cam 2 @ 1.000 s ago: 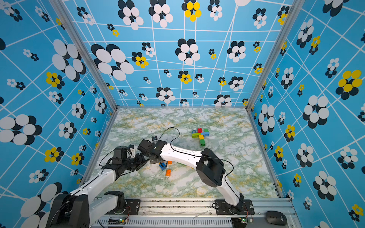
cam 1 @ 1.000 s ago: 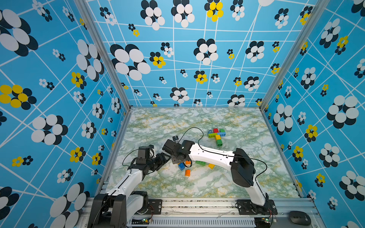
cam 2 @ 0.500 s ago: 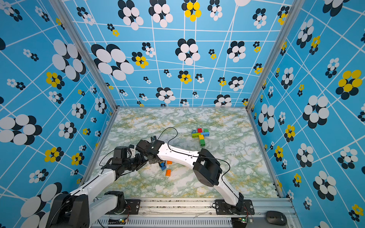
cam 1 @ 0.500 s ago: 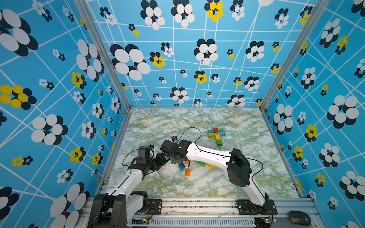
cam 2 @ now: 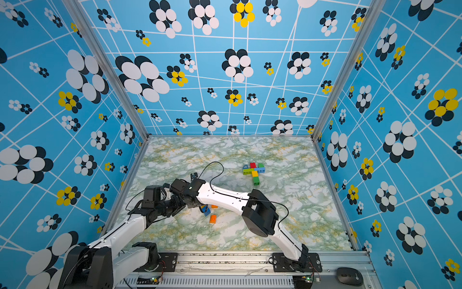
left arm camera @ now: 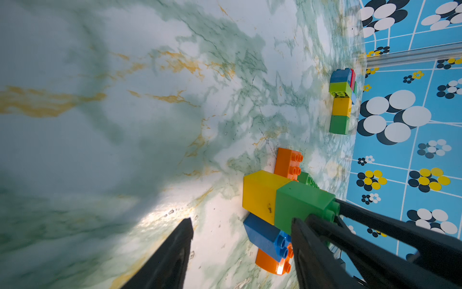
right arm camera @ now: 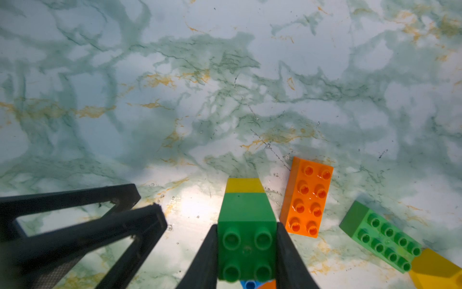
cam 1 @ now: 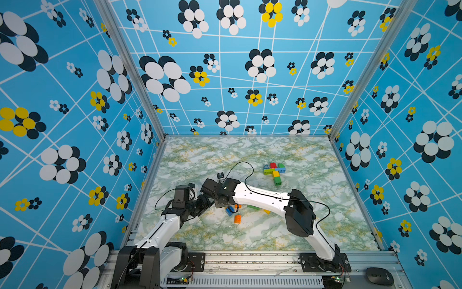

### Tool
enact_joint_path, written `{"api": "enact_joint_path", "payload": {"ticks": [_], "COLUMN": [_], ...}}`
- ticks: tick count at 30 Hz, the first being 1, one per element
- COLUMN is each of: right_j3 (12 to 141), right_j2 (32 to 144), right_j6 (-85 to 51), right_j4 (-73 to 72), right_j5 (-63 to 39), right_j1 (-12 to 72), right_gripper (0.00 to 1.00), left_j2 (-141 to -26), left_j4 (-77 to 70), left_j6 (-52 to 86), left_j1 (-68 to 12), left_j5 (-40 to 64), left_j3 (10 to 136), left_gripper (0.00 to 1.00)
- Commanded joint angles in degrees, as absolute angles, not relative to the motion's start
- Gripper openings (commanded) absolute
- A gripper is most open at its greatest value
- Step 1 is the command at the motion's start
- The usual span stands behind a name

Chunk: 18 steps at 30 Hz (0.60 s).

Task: Assemble a fork with lego
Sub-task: Assemble the lego brick with the lego brick, then place the lego brick at the center of the board.

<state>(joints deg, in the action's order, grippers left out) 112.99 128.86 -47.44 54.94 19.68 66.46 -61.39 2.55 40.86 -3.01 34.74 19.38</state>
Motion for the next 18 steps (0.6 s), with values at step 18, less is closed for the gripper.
{"api": "enact_joint_path", "payload": {"ticks": [18], "right_j3": [111.4], "right_j2": [135.0], "right_j6": [-45.0], "right_j4": [66.5], "right_j5": [17.0], "right_j1": [64.5], "right_gripper": [0.00], "left_j2": [-63.1], "left_j4": [4.6], "left_j6": [37.5], "left_j1": [-7.8], "left_j5": [31.3], "left_j3": [23.4], "left_gripper": [0.66]}}
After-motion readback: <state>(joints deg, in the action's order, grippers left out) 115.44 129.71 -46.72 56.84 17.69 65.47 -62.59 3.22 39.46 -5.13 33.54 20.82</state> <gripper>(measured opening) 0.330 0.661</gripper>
